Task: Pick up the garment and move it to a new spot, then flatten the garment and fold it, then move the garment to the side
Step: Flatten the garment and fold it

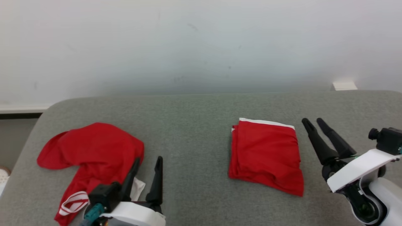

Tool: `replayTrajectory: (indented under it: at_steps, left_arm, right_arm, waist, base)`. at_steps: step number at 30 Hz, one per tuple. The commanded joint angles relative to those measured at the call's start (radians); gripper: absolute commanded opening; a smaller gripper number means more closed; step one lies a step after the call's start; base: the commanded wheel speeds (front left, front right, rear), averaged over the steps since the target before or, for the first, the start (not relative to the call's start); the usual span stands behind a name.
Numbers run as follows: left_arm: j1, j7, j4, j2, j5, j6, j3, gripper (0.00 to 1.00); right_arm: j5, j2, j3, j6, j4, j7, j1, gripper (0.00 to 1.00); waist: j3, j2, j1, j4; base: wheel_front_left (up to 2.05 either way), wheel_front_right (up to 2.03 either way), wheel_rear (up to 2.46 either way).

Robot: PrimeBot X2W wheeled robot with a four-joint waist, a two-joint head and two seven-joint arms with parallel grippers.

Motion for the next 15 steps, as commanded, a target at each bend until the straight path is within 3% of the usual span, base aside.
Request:
replayTrajectory:
  at_steps: [1, 5, 8, 9, 15]
  left_arm:
    - [0.008, 0.0, -0.008, 0.01, 0.018, -0.003, 0.013, 1.0]
    - [0.013, 0.0, -0.016, 0.014, 0.025, -0.005, 0.05, 1.0]
    - [0.022, 0.0, -0.025, 0.014, 0.028, -0.006, 0.078, 1.0]
    - [0.022, 0.0, -0.025, 0.014, 0.028, -0.006, 0.078, 1.0]
    - [0.049, 0.0, -0.035, 0.007, 0.064, -0.021, 0.117, 1.0]
  right_arm:
    - [-0.047, -0.014, -0.01, 0.001, 0.016, -0.021, 0.015, 1.0]
    - [-0.211, -0.022, -0.079, 0.001, 0.061, -0.048, 0.042, 1.0]
    - [-0.353, 0.014, -0.226, 0.001, 0.063, -0.048, 0.098, 1.0]
    - [-0.353, 0.014, -0.226, 0.001, 0.063, -0.048, 0.098, 1.0]
    - [-0.607, 0.125, -0.486, 0.0, 0.02, -0.048, 0.291, 1.0]
  waist:
    - [-0.003, -0.0001, 0.0, -0.035]
    - [0.0, -0.0001, 0.0, -0.066]
    - [0.002, -0.0001, 0.0, -0.08]
    - [0.002, -0.0001, 0.0, -0.08]
    - [-0.002, -0.0001, 0.0, -0.09]
  base:
    - [0.0, 0.0, 0.0]
    - [0.0, 0.0, 0.0]
    - [0.0, 0.0, 0.0]
    - [0.0, 0.0, 0.0]
    - [0.0, 0.0, 0.0]
